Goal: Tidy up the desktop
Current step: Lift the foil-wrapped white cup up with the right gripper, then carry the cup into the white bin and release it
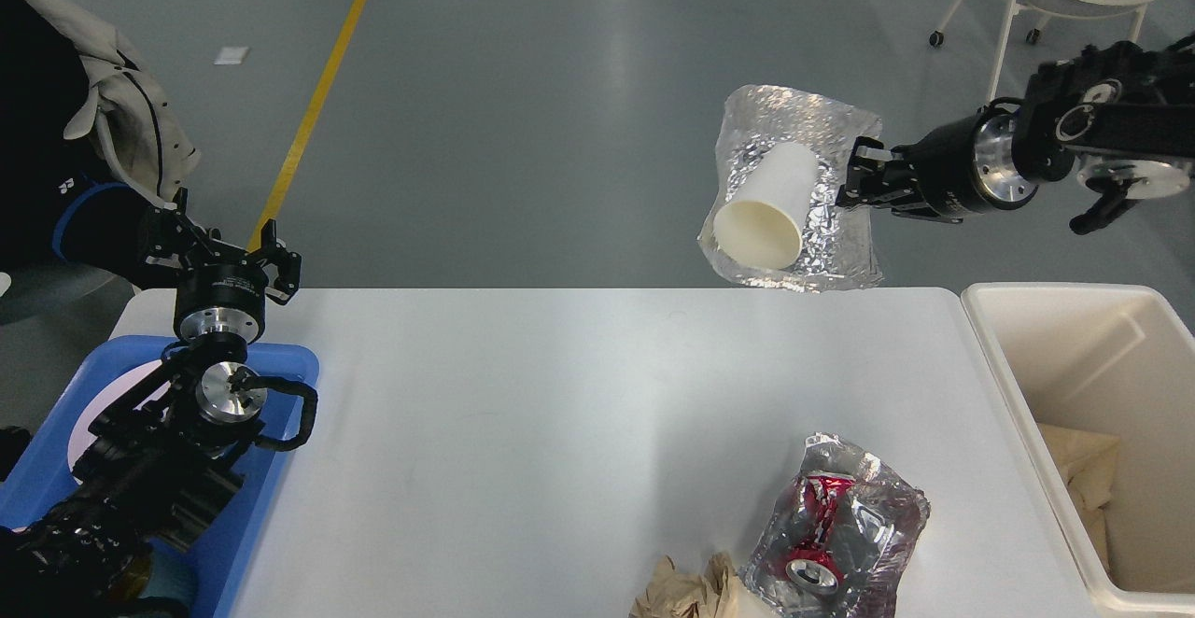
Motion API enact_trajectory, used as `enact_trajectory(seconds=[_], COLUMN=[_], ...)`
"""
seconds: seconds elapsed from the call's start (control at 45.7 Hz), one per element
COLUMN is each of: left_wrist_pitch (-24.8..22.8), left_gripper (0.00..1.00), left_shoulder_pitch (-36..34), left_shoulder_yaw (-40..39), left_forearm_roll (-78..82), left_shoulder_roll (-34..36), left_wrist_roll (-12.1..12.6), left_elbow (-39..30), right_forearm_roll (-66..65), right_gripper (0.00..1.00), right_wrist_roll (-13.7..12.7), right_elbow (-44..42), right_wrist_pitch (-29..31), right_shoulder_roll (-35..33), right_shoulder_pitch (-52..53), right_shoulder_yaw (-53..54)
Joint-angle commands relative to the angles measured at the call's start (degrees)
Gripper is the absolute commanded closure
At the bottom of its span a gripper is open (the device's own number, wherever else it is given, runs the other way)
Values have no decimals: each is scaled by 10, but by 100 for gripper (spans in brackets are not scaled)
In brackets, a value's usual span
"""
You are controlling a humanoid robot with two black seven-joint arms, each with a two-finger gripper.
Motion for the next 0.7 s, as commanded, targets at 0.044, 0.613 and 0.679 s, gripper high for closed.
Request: enact_trajectory(seconds=[0.044,0.613,0.679], left_wrist_pitch=[0,0,0], left_gripper=[2,2,2], left_shoulder_pitch=[0,0,0], left_shoulder_yaw=[0,0,0], left_forearm_roll=[0,0,0], left_shoulder_roll=[0,0,0], left_wrist_roll=[0,0,-1], left_elbow=[0,0,0], right_forearm_roll=[-7,-5,-5], right_gripper=[100,100,100], right_wrist_roll=[-1,-5,-5], right_elbow=[106,15,-17], right_wrist_pitch=[60,6,-11], right_shoulder_roll=[48,30,13], right_shoulder_pitch=[92,19,-9], right_shoulder_yaw=[-27,-123,-132])
